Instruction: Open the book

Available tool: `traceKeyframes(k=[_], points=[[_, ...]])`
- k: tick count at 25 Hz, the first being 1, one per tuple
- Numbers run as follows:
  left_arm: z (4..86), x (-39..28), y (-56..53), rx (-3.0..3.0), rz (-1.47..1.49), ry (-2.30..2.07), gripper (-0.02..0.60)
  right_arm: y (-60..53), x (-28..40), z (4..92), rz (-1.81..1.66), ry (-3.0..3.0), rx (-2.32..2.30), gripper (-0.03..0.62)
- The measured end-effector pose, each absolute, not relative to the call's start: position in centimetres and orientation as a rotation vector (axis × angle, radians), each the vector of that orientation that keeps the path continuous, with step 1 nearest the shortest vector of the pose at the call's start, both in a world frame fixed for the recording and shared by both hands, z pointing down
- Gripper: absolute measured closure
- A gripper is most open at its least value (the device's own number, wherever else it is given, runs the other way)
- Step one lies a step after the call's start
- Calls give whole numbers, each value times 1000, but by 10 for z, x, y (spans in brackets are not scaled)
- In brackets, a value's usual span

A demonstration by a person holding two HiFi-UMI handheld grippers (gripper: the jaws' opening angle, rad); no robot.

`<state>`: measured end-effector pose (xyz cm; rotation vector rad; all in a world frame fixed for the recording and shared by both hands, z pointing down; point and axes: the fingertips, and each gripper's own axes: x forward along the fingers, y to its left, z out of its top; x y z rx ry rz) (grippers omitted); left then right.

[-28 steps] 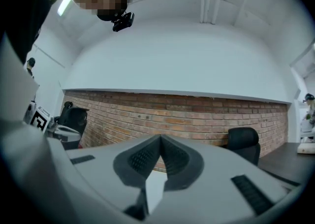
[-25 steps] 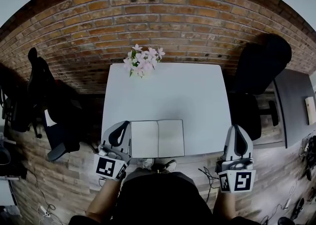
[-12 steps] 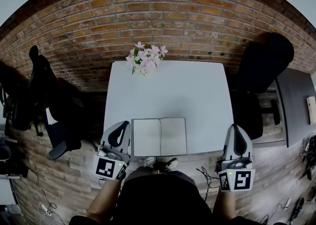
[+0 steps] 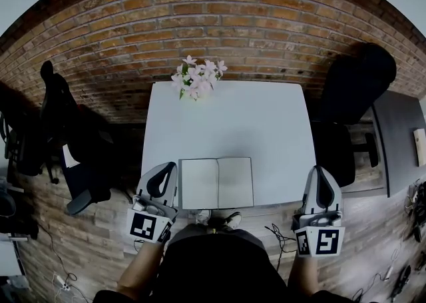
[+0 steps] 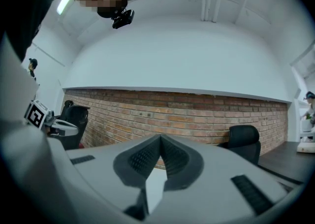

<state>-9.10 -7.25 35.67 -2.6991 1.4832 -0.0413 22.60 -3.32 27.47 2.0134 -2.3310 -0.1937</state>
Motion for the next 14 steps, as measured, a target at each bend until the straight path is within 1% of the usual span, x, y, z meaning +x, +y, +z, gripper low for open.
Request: traceKeyframes(k=[14], points=[[356,-89,-71,-2699,-34,1466,555,-30,227,271,-213,-2327,2025,582]])
